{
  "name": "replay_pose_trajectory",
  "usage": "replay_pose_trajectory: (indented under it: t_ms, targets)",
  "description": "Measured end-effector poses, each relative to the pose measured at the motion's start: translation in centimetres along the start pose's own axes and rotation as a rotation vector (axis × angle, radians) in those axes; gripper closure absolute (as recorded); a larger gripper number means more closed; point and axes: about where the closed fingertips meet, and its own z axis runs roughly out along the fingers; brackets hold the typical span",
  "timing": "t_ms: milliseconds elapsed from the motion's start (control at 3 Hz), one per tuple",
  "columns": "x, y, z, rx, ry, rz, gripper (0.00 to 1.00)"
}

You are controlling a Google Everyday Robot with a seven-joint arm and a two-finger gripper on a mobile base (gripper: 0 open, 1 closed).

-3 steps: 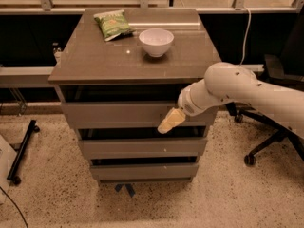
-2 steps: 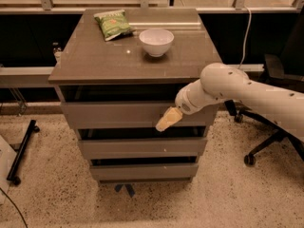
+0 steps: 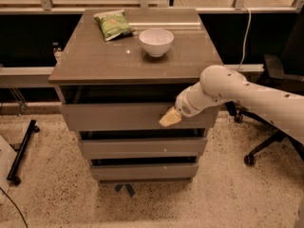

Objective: Open top drawer

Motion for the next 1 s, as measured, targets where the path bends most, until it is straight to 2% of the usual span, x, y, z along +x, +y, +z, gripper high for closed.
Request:
replay_pose_trajectory:
  t_ms: [333, 667, 1000]
  targets:
    - [-0.01, 0.0, -0.01, 0.0, 0.0, 0.0, 0.64]
    - [-0.19, -0.01, -0.26, 0.0, 0.0, 0.0, 0.63]
    - [-0.19, -0.01, -0.26, 0.0, 0.0, 0.0, 0.39]
